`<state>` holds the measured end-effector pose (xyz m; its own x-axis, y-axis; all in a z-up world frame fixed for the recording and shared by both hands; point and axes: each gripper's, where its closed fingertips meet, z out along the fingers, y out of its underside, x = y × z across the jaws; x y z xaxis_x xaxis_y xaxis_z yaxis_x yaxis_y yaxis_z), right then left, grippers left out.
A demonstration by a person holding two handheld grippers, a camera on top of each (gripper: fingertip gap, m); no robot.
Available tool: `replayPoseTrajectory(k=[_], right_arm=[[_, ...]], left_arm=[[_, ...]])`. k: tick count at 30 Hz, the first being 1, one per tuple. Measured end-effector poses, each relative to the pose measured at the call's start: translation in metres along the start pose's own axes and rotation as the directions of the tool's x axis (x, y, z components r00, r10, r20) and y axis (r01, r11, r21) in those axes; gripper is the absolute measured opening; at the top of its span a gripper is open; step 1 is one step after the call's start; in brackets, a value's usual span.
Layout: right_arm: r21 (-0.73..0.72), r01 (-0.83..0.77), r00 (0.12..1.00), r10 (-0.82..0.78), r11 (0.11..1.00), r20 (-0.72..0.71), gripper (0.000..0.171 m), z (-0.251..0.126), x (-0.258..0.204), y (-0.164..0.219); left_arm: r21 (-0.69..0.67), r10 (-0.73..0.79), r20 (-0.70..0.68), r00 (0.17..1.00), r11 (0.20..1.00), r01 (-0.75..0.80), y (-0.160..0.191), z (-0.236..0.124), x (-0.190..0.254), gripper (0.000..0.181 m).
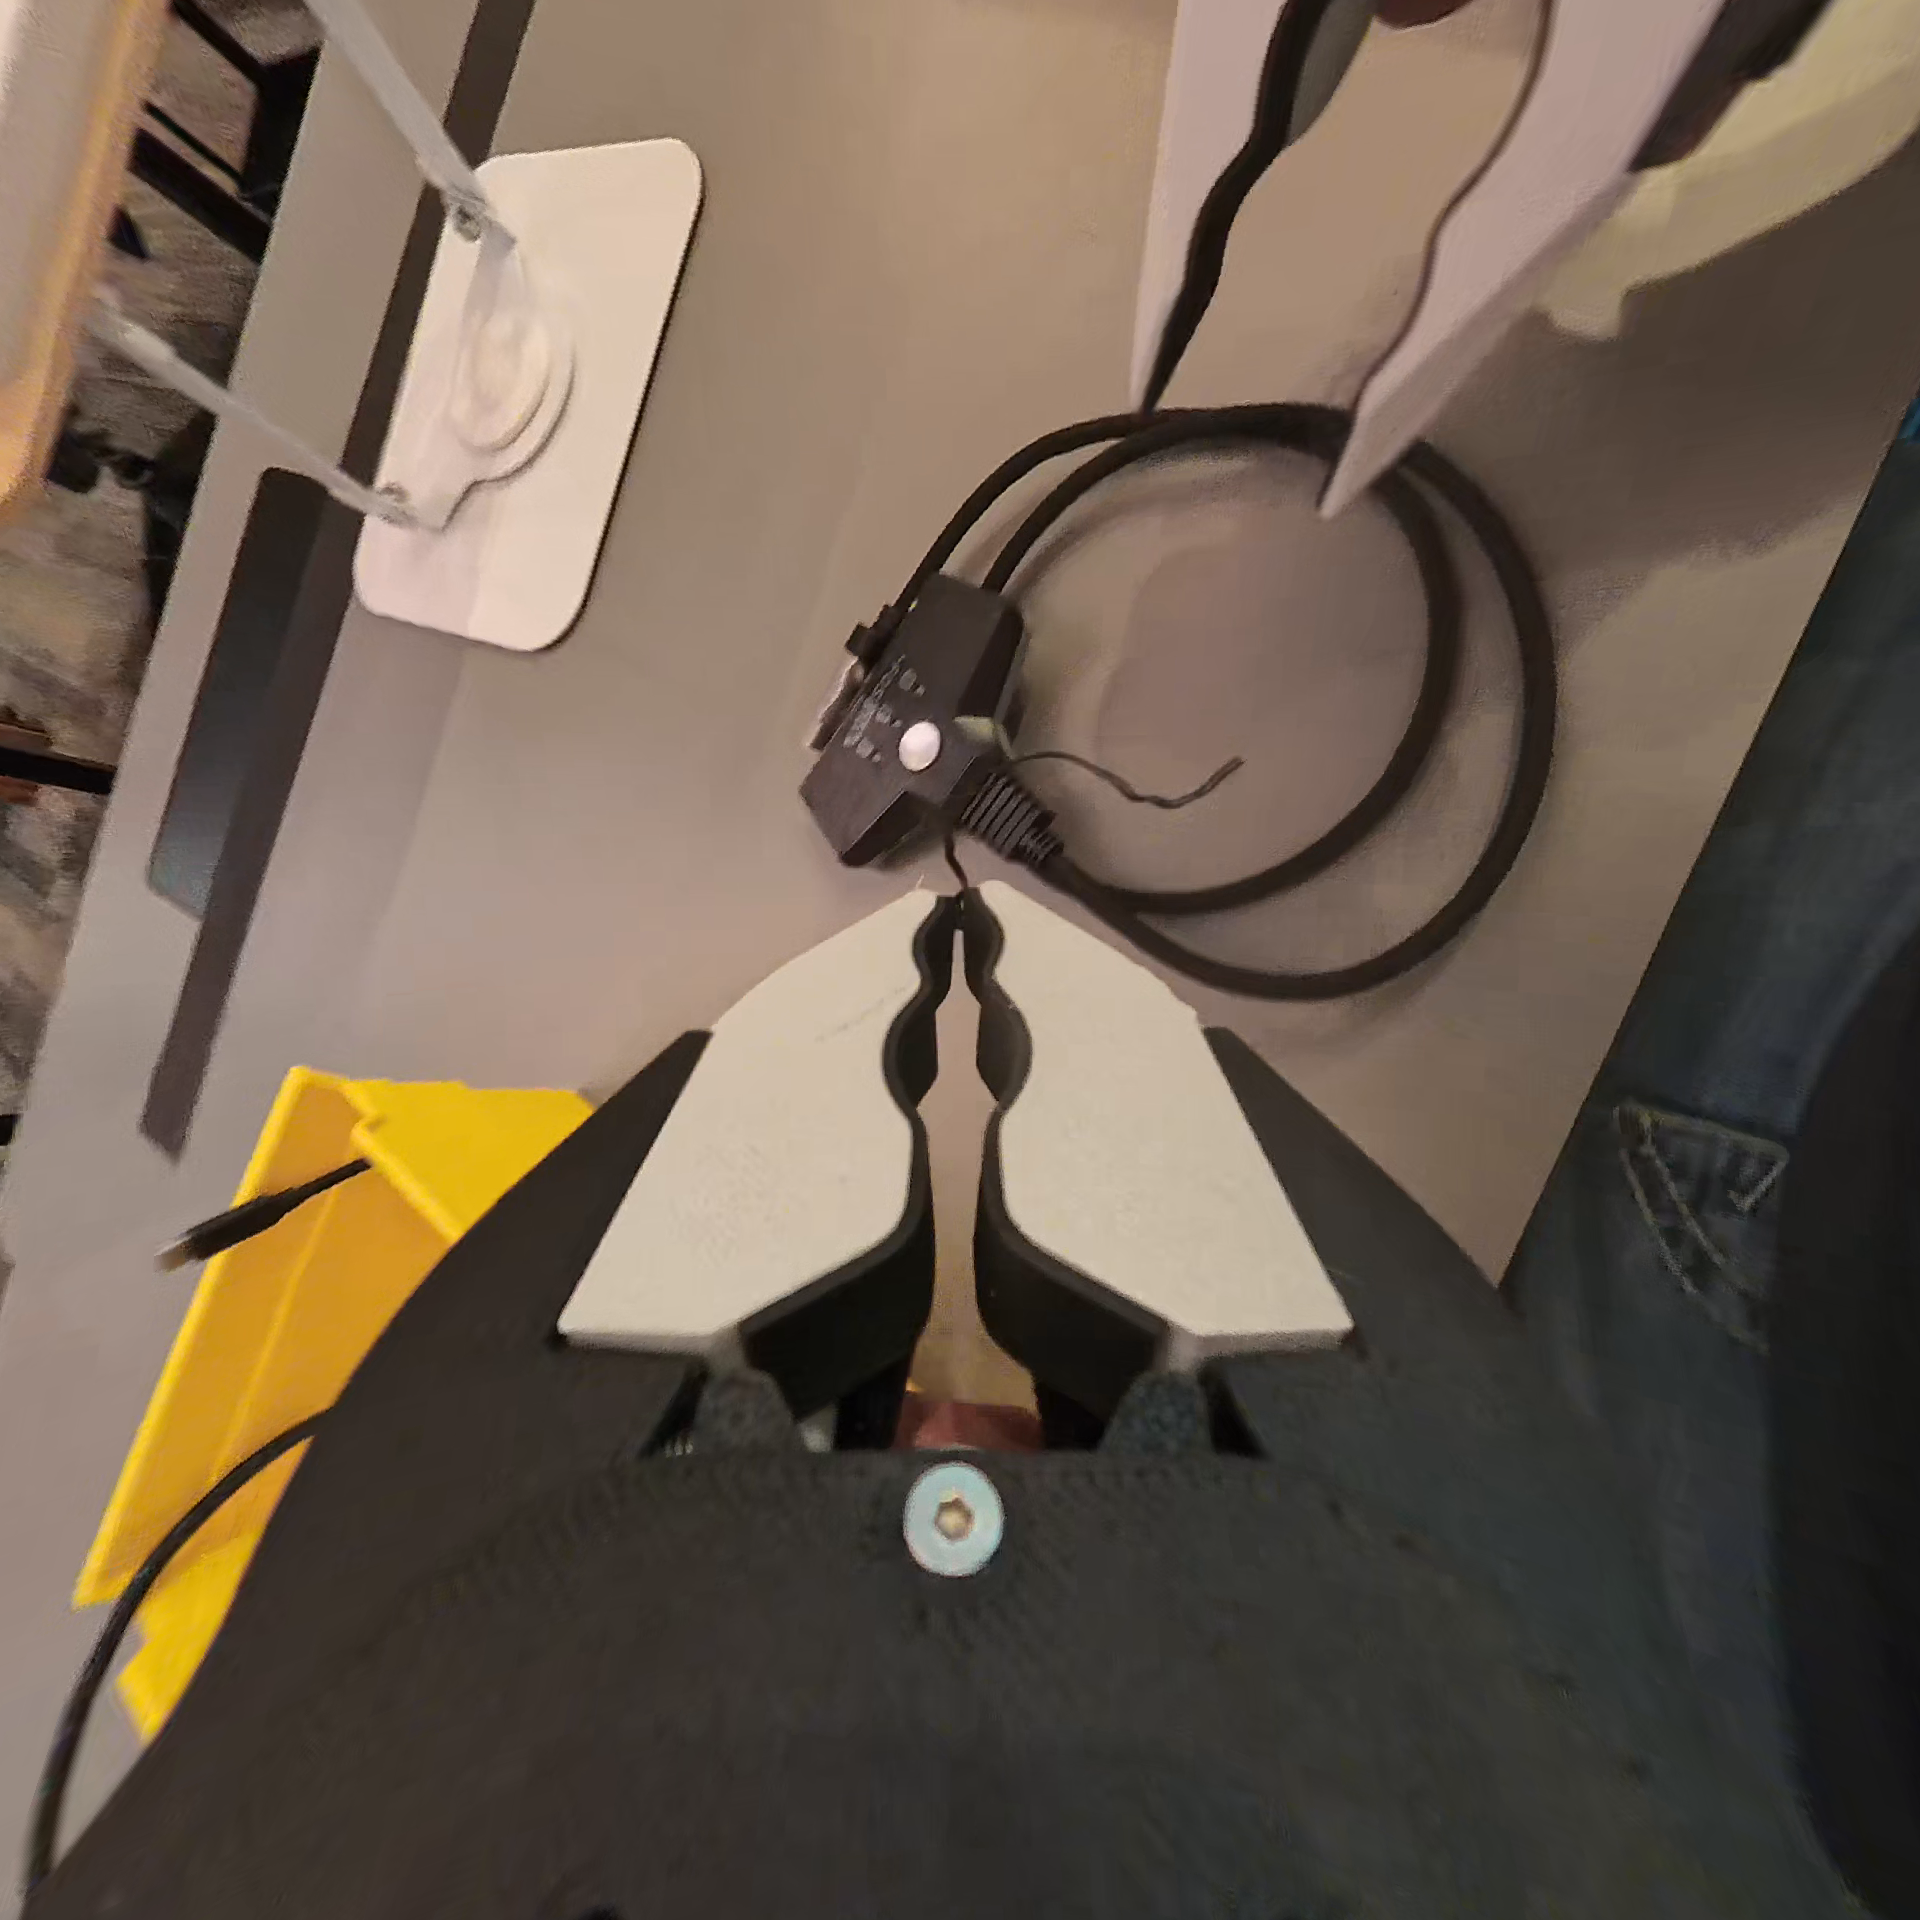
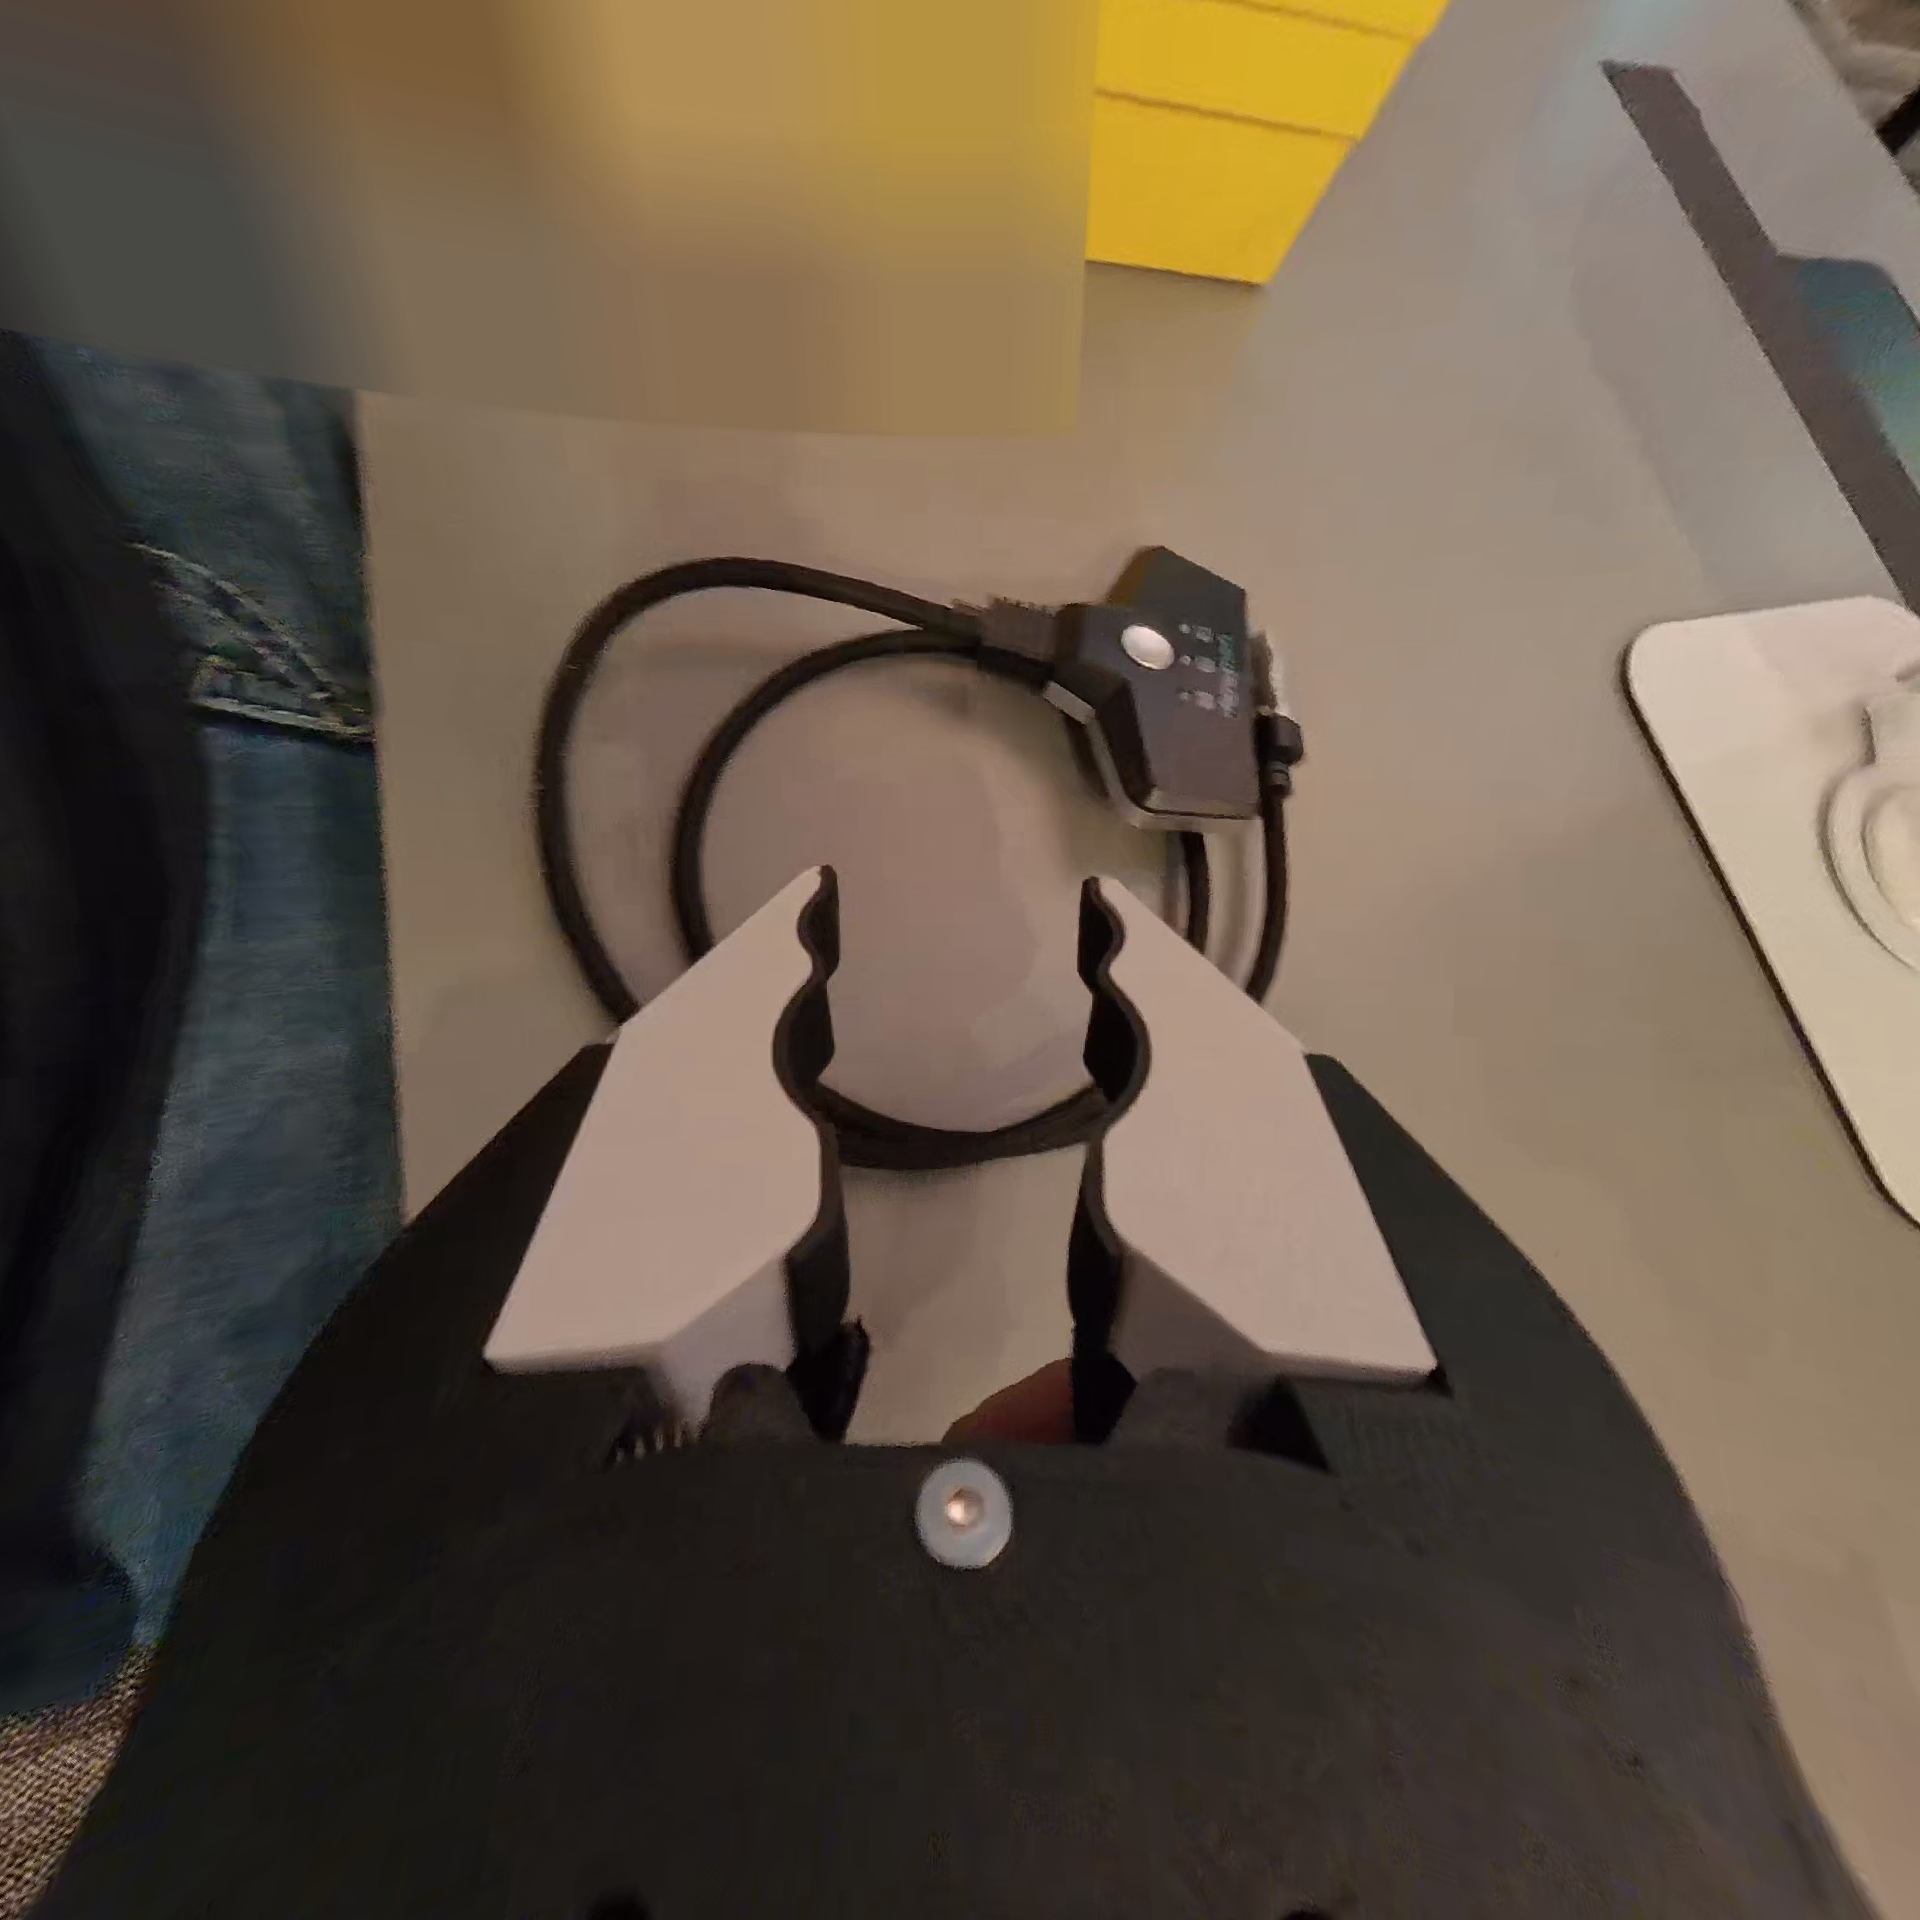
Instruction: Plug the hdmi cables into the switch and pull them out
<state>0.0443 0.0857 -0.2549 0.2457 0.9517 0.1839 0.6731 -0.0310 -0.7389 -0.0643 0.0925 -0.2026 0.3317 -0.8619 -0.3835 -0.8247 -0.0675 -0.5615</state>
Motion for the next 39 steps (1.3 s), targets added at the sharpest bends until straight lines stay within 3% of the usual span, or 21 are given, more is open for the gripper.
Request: replayPoseTrajectory(k=[1, 5, 8, 16, 20, 28, 31, 34, 39], right_arm=[[0.028, 0.009, 1.000, -0.010, 1.000, 0.027, 0.046, -0.002, -0.008, -0.003], [0.177, -0.026, 0.997, 0.013, 0.984, 0.074, 0.044, -0.008, -0.027, -0.027], [0.238, -0.037, 0.999, 0.035, 0.971, 0.014, 0.034, -0.006, -0.023, -0.036], [0.256, 0.039, 0.985, 0.006, 0.966, -0.173, 0.018, -0.009, -0.009, -0.039], [0.213, 0.048, 0.981, -0.006, 0.976, -0.192, 0.003, -0.002, -0.009, -0.033], [0.220, 0.019, 0.983, 0.023, 0.975, -0.185, 0.000, -0.007, -0.006, -0.028], [0.236, -0.029, 0.980, 0.074, 0.971, -0.186, 0.000, -0.016, 0.001, -0.020], [0.259, -0.075, 0.970, 0.131, 0.963, -0.205, 0.000, -0.026, 0.009, -0.010], [0.281, -0.148, 0.949, 0.216, 0.948, -0.229, 0.000, -0.037, 0.018, 0.013]], left_arm=[[0.004, -0.006, -0.007, 1.000, 1.000, 0.006, -0.003, 0.007, 0.004, 0.001], [0.032, -0.028, -0.030, 0.999, 0.999, 0.029, -0.016, 0.030, 0.013, 0.001], [0.057, -0.048, -0.027, 0.999, 0.997, 0.049, -0.026, 0.043, 0.017, 0.001], [0.047, -0.085, -0.020, 0.996, 0.995, 0.086, -0.033, 0.064, 0.026, 0.001], [0.059, -0.114, -0.024, 0.993, 0.992, 0.116, -0.036, 0.066, 0.027, 0.001], [0.074, -0.126, -0.042, 0.991, 0.989, 0.129, -0.037, 0.068, 0.031, 0.001], [0.082, -0.122, -0.077, 0.990, 0.988, 0.128, -0.038, 0.069, 0.038, 0.014], [0.061, -0.152, -0.159, 0.976, 0.985, 0.163, -0.037, 0.066, 0.048, 0.044], [-0.053, -0.029, -0.307, 0.951, 0.999, 0.013, -0.017, 0.072, 0.095, 0.065]])
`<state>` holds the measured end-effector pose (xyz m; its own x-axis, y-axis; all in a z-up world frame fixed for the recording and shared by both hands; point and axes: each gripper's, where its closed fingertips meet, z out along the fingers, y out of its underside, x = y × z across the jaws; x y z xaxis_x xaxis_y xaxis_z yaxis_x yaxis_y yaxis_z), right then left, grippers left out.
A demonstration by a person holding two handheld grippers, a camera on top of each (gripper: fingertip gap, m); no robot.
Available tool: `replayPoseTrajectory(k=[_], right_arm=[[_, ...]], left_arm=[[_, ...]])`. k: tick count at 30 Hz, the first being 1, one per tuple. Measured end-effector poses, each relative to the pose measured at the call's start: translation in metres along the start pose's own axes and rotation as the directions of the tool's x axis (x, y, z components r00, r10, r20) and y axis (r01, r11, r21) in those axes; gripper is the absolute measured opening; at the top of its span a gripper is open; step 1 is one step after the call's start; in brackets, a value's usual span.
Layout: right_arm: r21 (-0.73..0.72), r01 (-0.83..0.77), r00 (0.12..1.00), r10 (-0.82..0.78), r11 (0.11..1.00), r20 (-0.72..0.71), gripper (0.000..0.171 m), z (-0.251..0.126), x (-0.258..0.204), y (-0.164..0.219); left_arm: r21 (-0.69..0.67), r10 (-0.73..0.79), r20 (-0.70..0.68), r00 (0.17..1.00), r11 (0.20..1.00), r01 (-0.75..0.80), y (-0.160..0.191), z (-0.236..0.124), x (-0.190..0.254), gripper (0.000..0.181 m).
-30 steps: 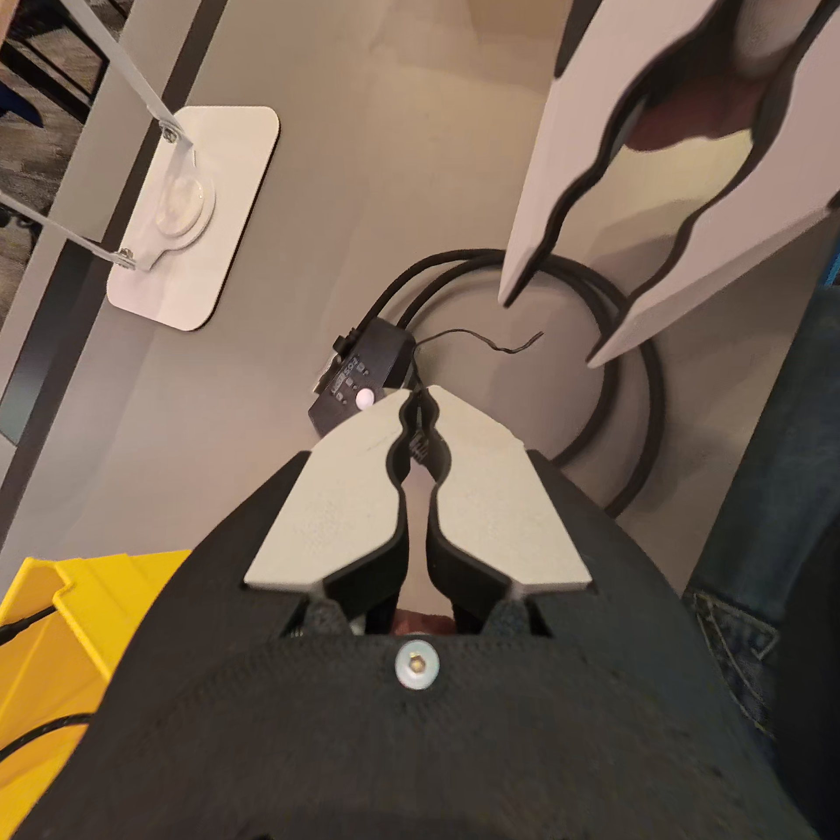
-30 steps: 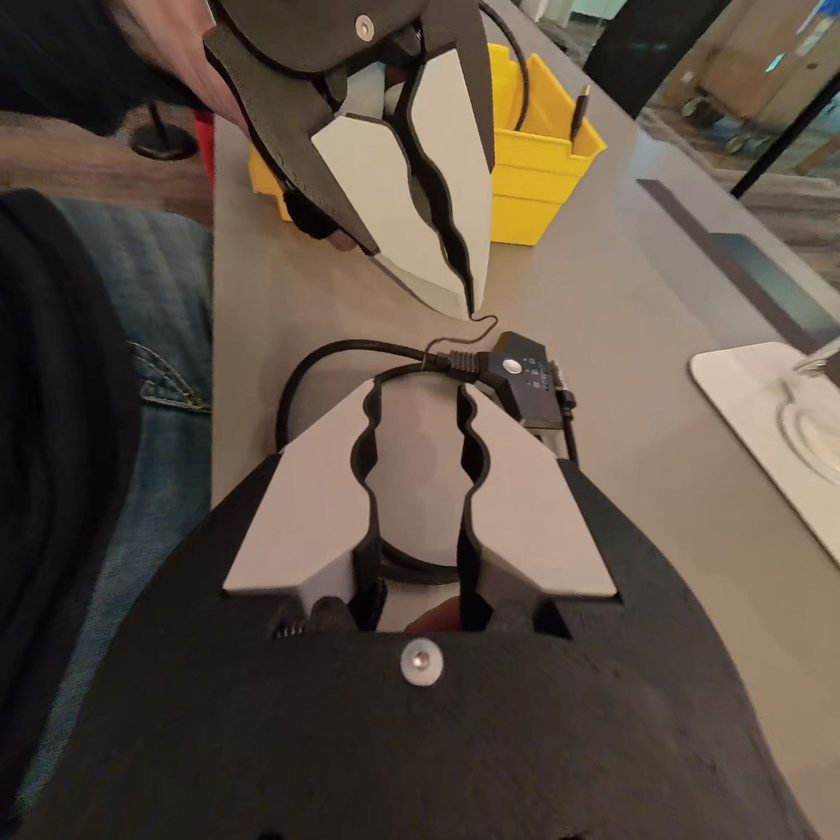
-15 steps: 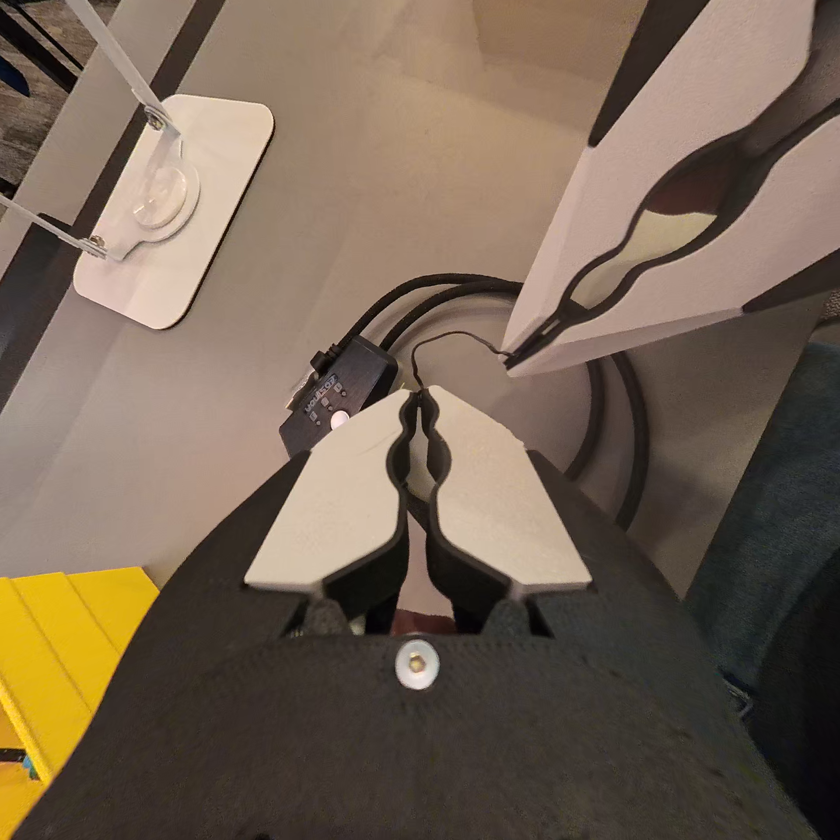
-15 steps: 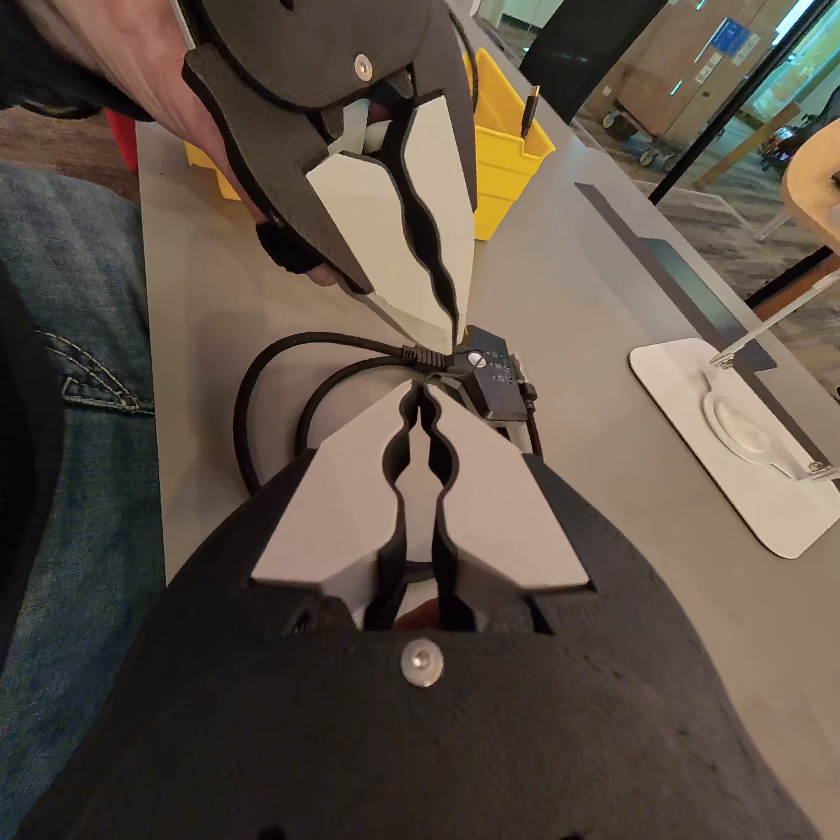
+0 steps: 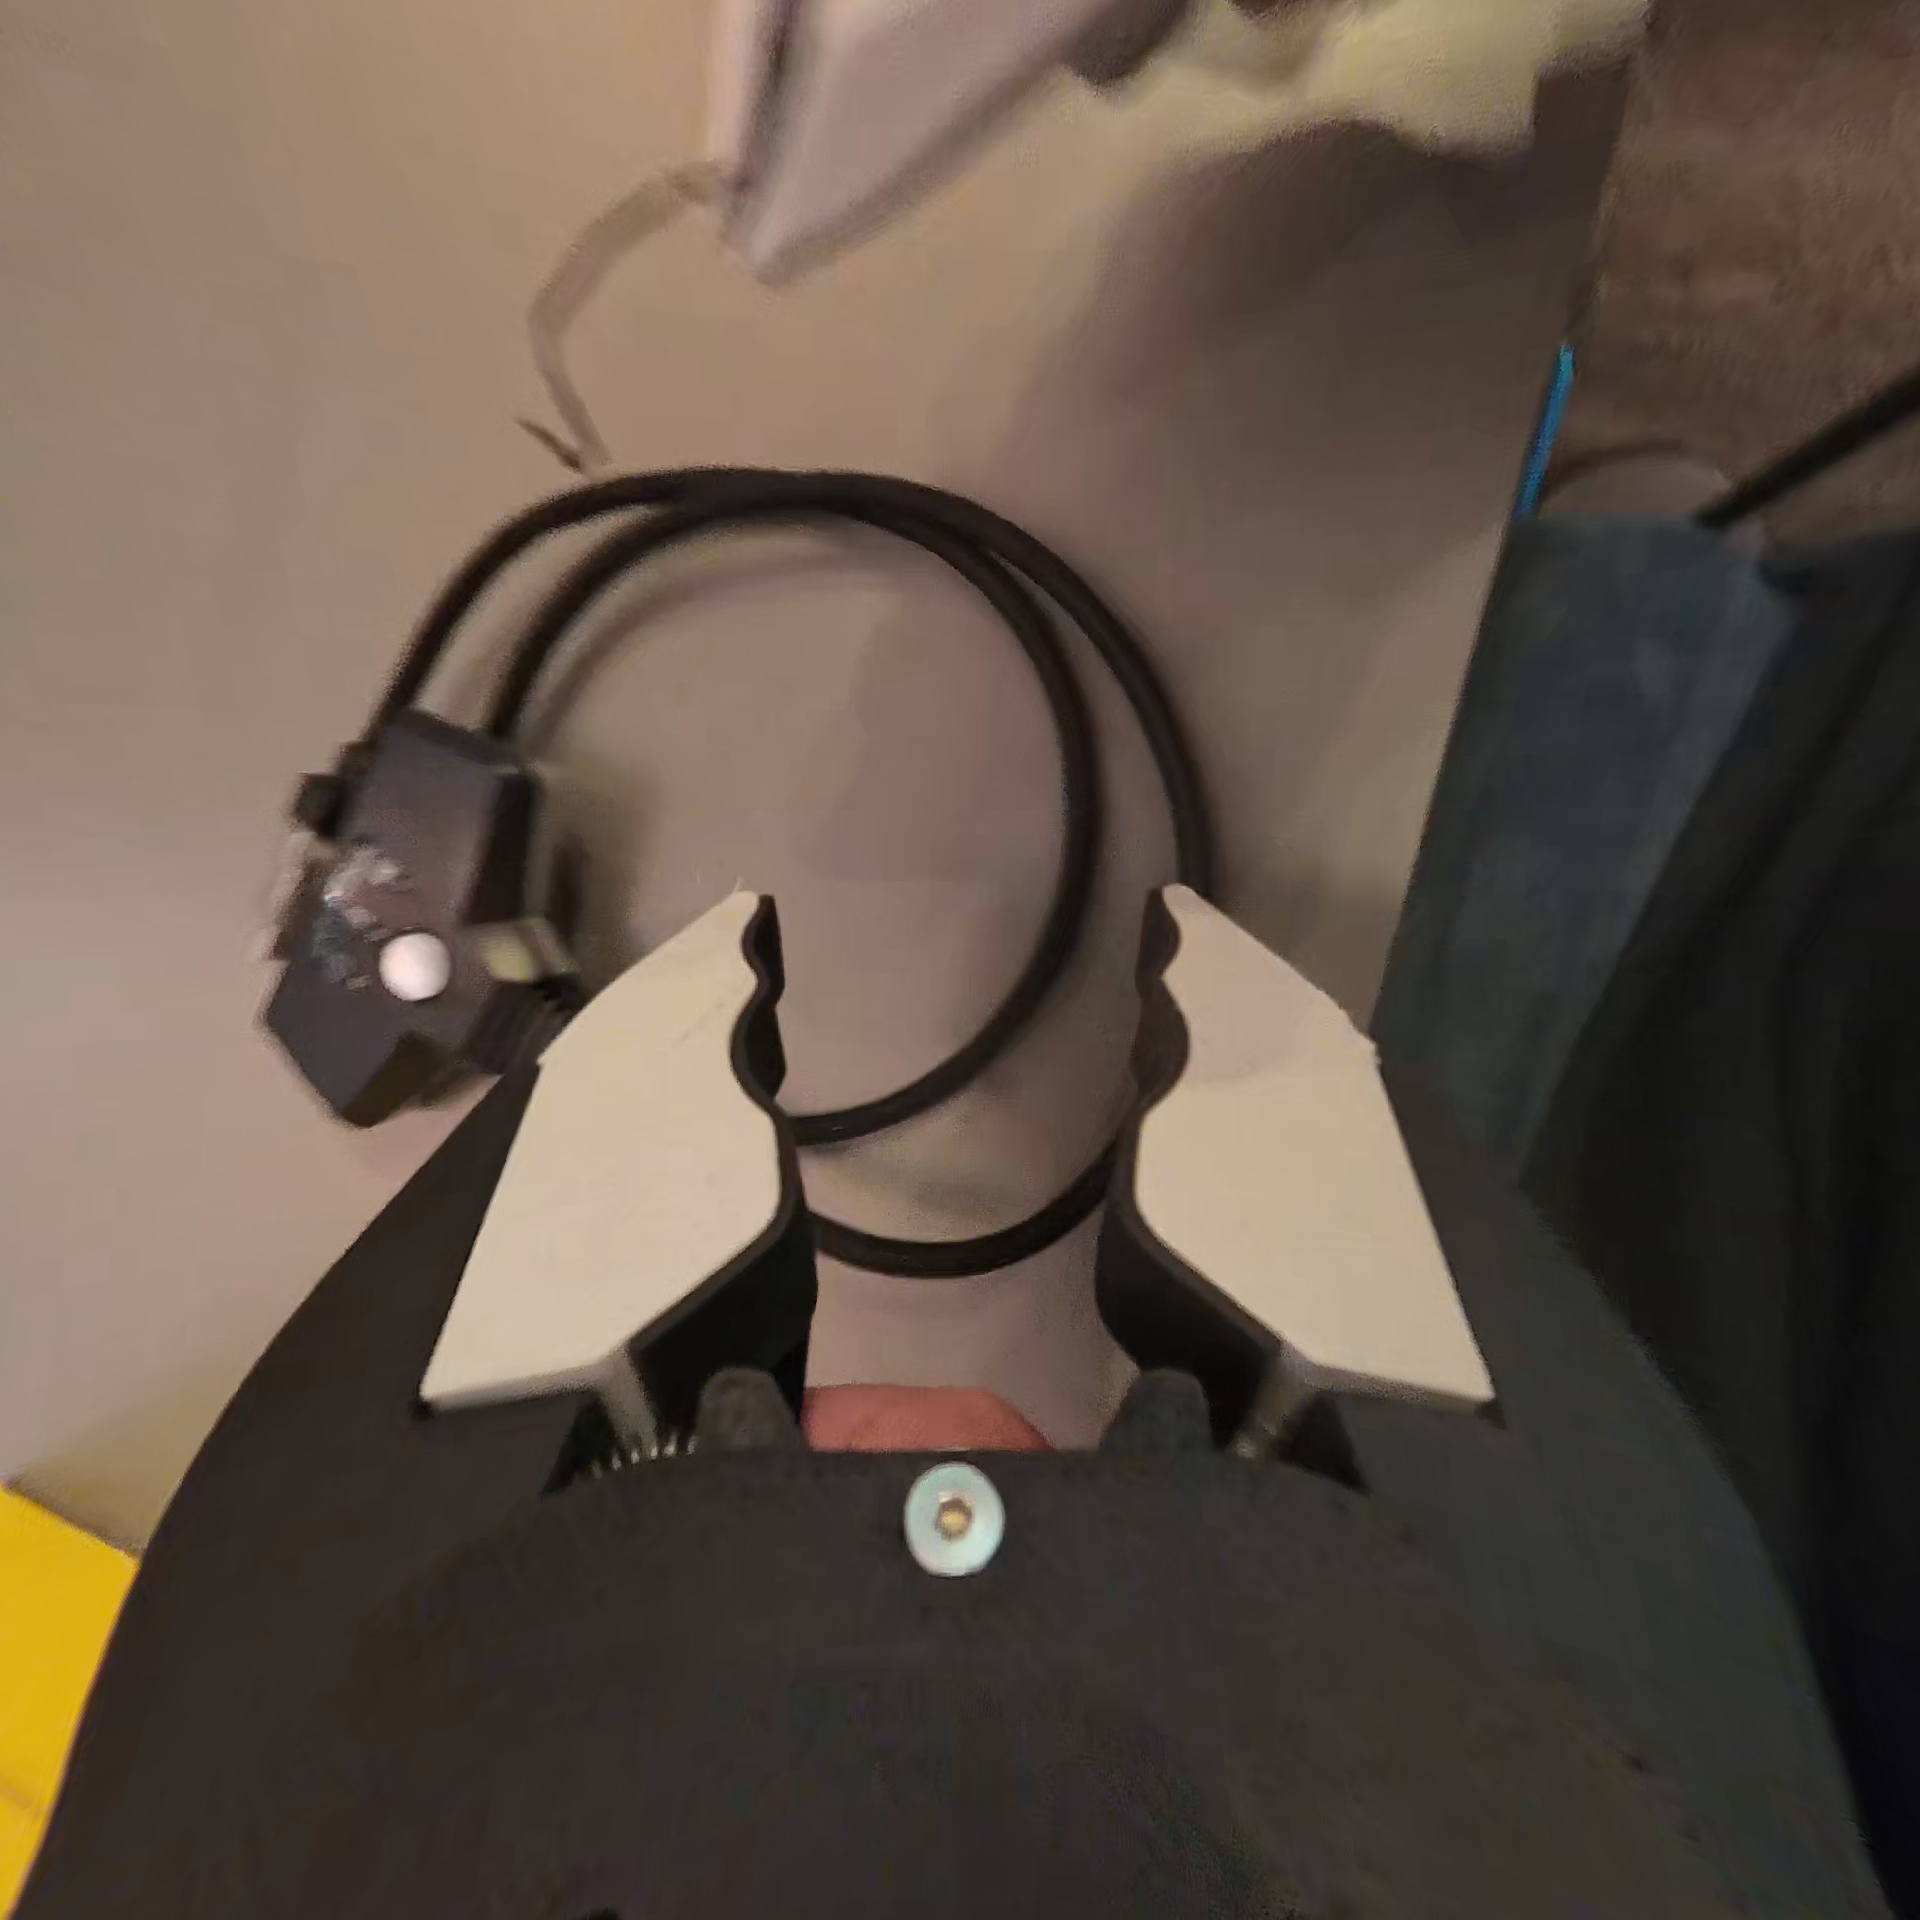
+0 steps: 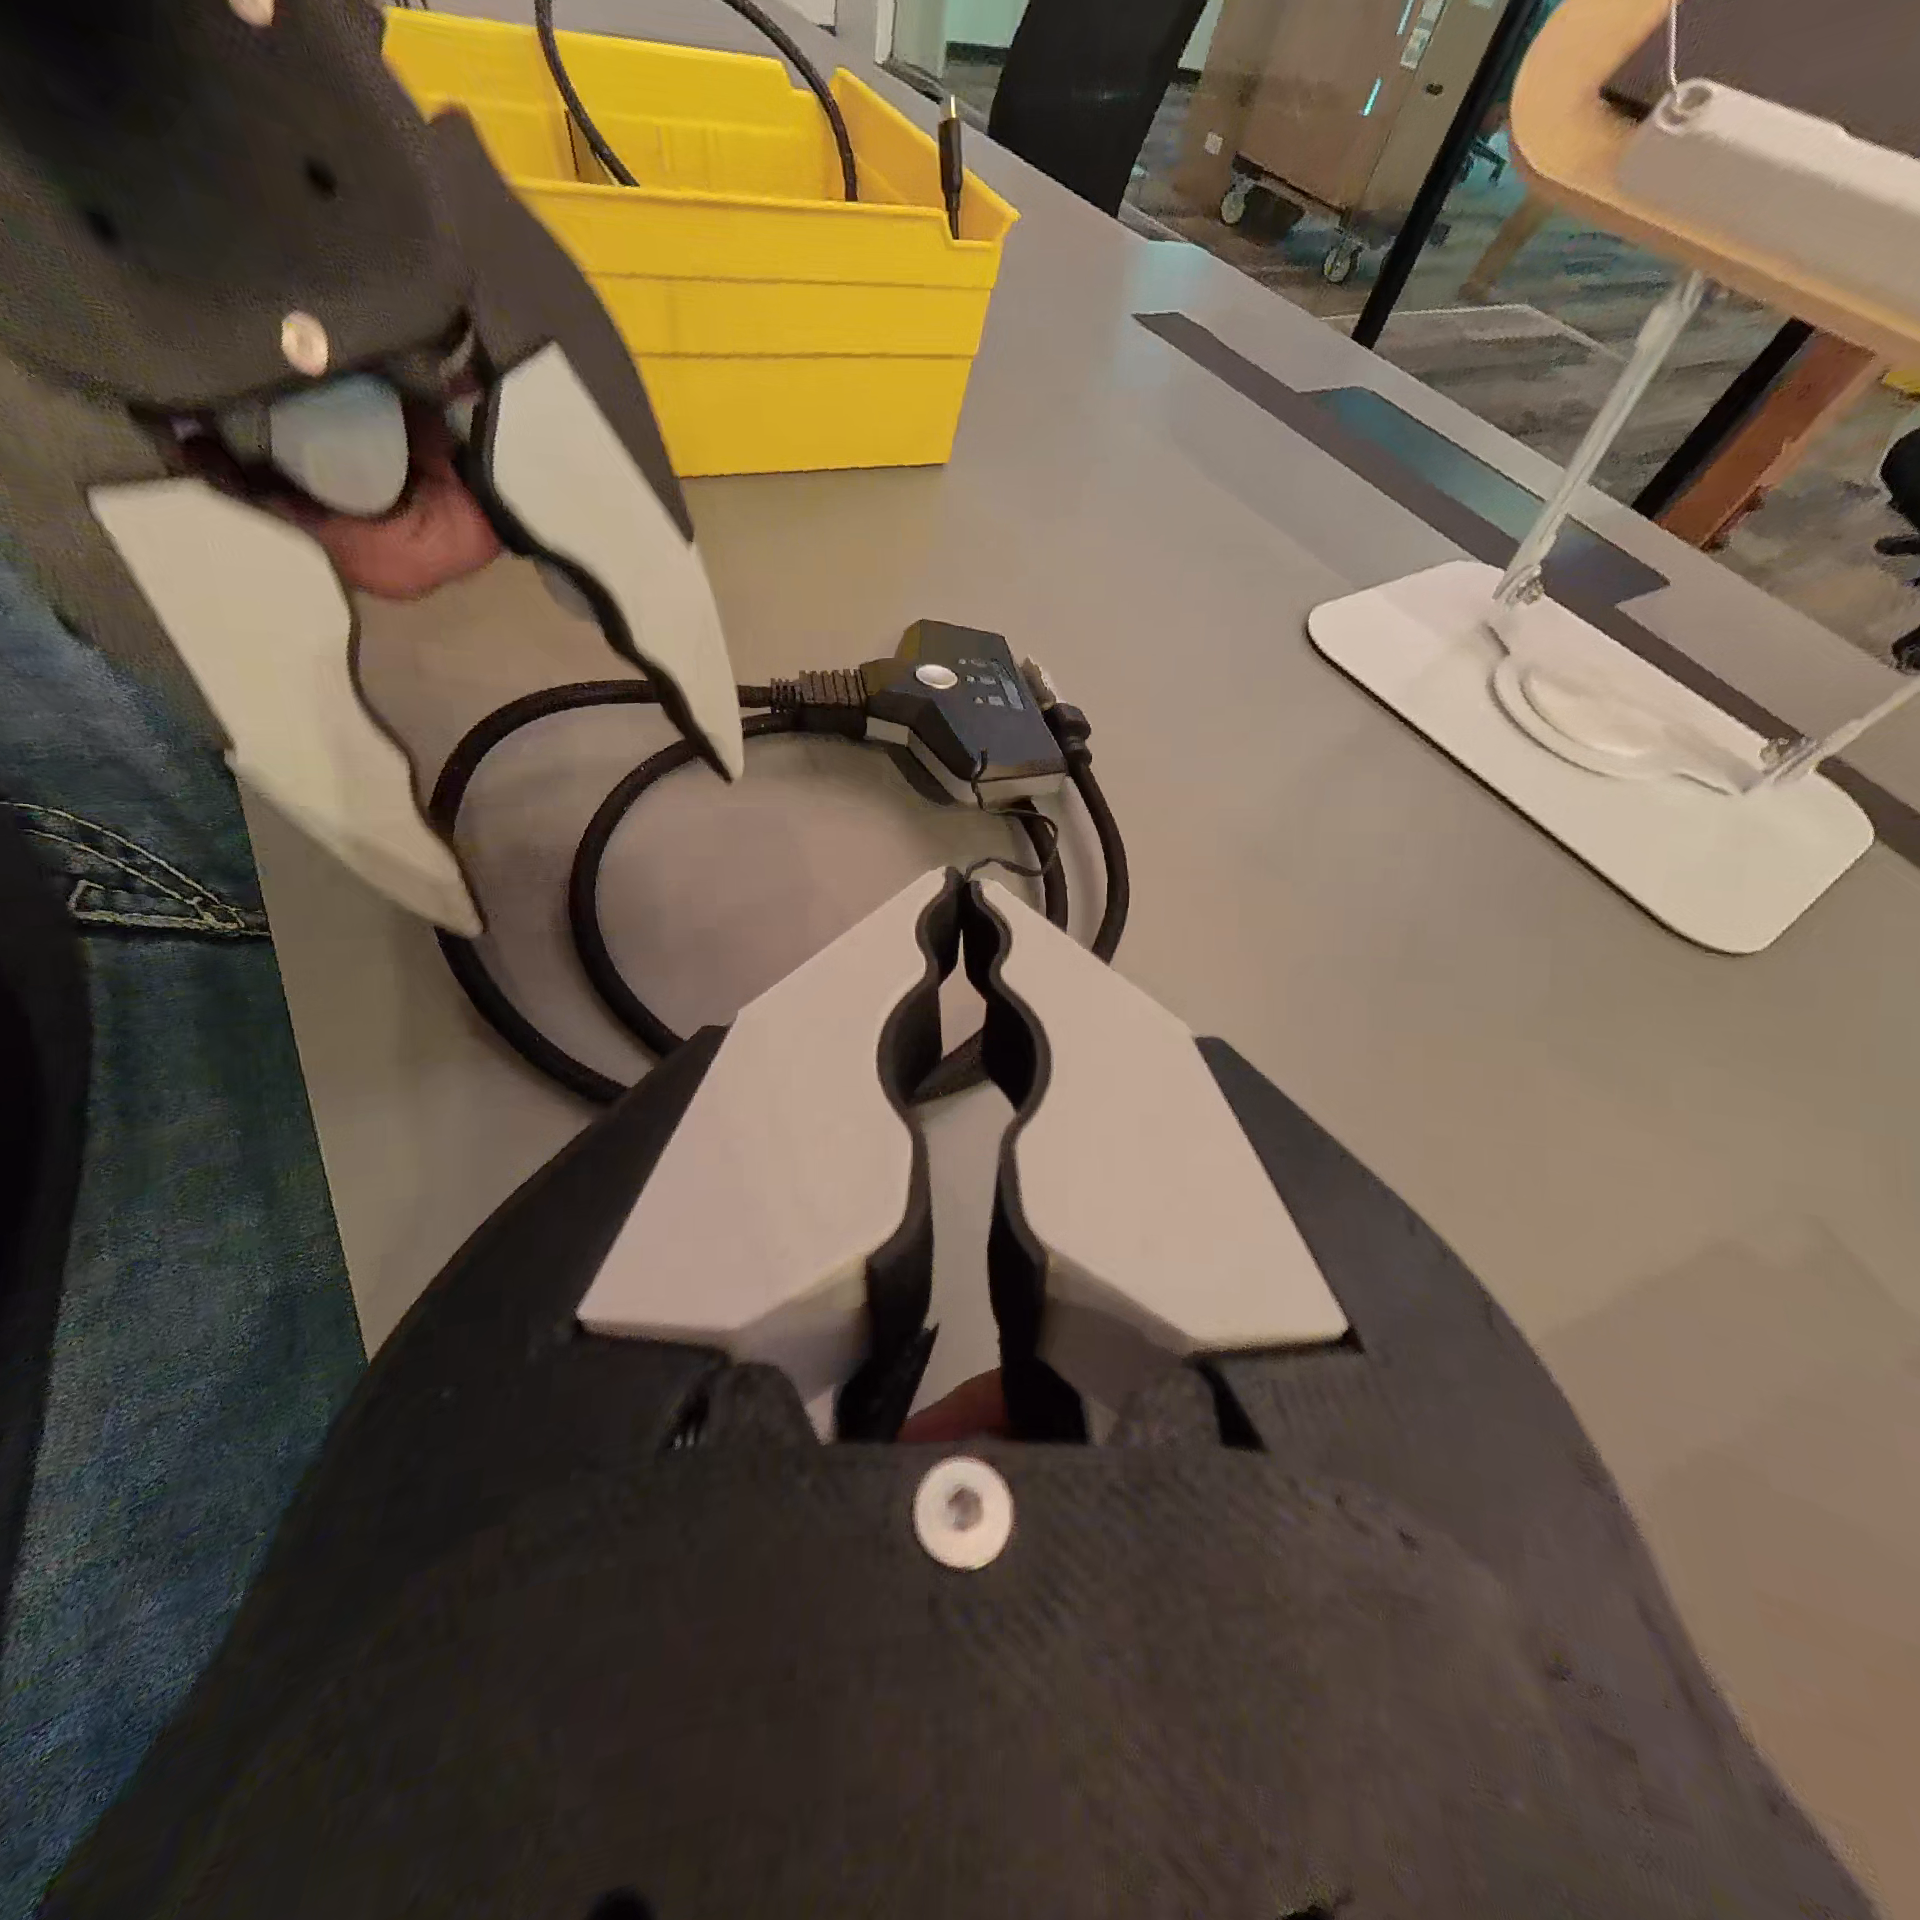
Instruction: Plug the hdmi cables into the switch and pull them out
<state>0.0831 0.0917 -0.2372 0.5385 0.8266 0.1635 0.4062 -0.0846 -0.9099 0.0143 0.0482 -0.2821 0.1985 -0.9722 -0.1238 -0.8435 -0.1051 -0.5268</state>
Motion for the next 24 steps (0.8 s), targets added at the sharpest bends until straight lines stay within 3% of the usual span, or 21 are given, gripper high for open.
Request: replayPoseTrajectory(k=[3, 5, 10, 14, 24], right_arm=[[-0.003, -0.023, 1.000, 0.023, 1.000, -0.014, 0.000, -0.005, 0.003, 0.009], [0.003, -0.042, 0.999, 0.042, 0.999, -0.016, 0.000, -0.008, 0.004, 0.012], [0.016, -0.078, 0.997, 0.079, 0.997, -0.009, 0.000, -0.013, 0.004, 0.018], [0.033, -0.109, 0.994, 0.110, 0.993, -0.005, 0.000, -0.015, 0.005, 0.018], [0.062, -0.154, 0.988, 0.155, 0.986, -0.013, 0.000, -0.022, 0.007, 0.017]], left_arm=[[-0.135, 0.084, -0.022, 0.996, 0.987, -0.087, 0.019, 0.026, 0.017, 0.077], [-0.102, 0.039, -0.033, 0.999, 0.994, -0.042, 0.011, 0.033, 0.021, 0.075], [-0.075, -0.044, -0.108, 0.993, 0.997, 0.036, 0.006, 0.041, 0.024, 0.043], [-0.055, -0.046, -0.075, 0.996, 0.998, 0.042, 0.003, 0.044, 0.014, 0.016], [-0.008, -0.034, -0.048, 0.998, 0.999, 0.033, 0.000, 0.041, 0.006, 0.011]])
